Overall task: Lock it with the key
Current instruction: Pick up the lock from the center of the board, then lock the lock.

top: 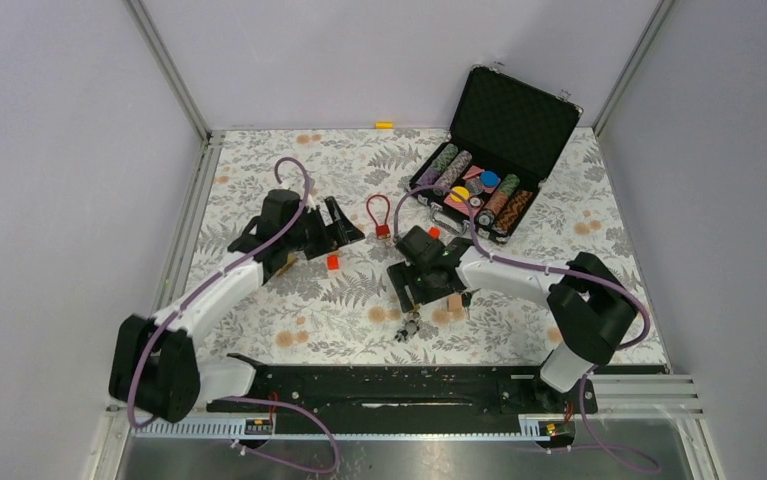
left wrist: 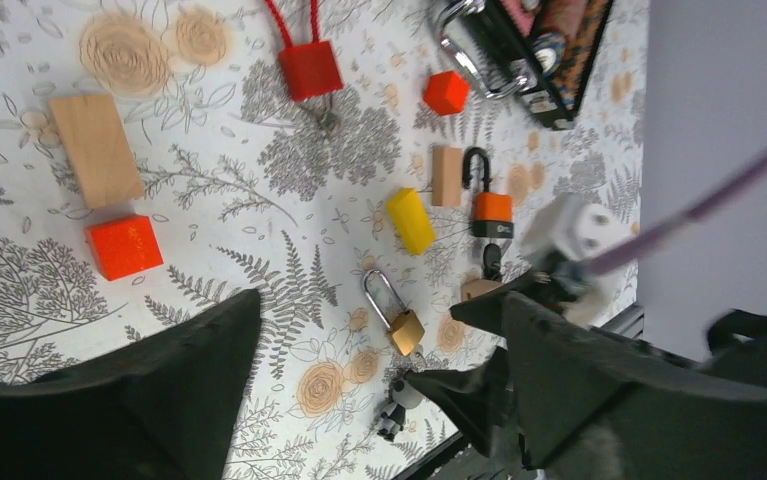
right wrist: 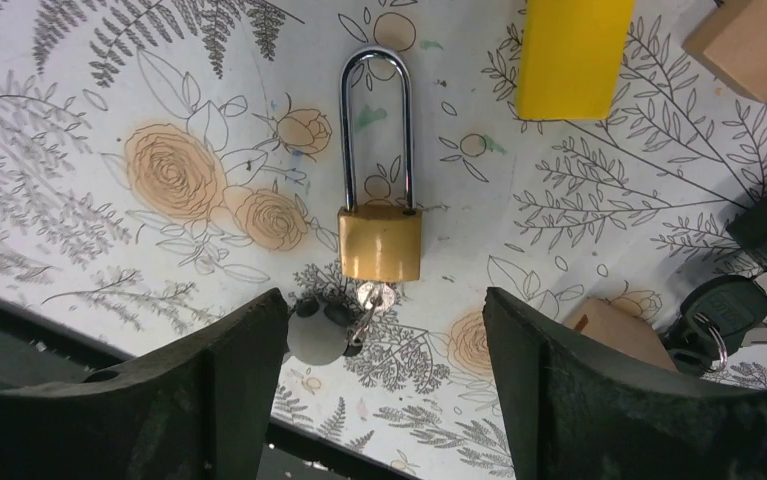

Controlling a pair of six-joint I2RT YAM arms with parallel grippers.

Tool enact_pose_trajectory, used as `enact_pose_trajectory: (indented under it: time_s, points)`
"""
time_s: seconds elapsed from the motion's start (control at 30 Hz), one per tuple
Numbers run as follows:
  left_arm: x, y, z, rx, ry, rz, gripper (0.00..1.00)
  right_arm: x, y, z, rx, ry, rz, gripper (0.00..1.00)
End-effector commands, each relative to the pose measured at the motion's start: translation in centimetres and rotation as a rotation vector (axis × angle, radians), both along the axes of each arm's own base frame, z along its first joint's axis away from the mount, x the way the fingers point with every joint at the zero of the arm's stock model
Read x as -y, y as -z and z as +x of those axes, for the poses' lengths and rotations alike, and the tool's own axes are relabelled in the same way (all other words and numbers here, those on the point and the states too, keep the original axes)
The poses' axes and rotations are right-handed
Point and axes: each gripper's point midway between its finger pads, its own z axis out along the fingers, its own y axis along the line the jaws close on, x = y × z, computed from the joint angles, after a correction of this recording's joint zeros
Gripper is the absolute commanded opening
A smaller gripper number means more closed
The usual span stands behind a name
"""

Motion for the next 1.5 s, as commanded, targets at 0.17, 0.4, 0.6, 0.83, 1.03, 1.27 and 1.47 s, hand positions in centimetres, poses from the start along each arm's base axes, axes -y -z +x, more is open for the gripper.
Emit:
enact_pose_trajectory:
  time_s: [0.17,0.4,0.6,0.83,1.03,1.27,1.47]
  points:
    - [-3.4,-5.5,-1.9,0.203,-0.105,0.042,0.99,-1.3,2.1,1.3,0.068,-0.024,-0.159,0.72]
    - [-4.5,-6.5,-3.2,0.249,-0.129,0.057,0.99,-1.7,3.1,0.7,0.055,-0.022,-0.203,0.44]
    - [-3.9,-6.0,-4.2,0.233,-0.066,0.051,0.99,-2.4,0.5,1.1,0.095,0.033,-0.129,0.22]
    - [-1.4,-5.6,-6.1,0.244,0.052,-0.072,0.99,-4.7,-8.7,2.8,0.232,0.145,0.122,0.23]
    - [1.6,-6.5,-7.6,0.315,0.151,-0.116,0.99,-5.4,-16.2,3.7,0.302,0.306,0.34,0.25]
    - [5.2,-8.8,-8.2,0.458,0.194,-0.166,0.97,-6.1,-21.3,3.1,0.259,0.455,0.568,0.25]
    - [6.6,-10.8,-8.6,0.589,0.183,-0.23,0.95,-5.9,-23.3,2.6,0.229,0.515,0.655,0.24]
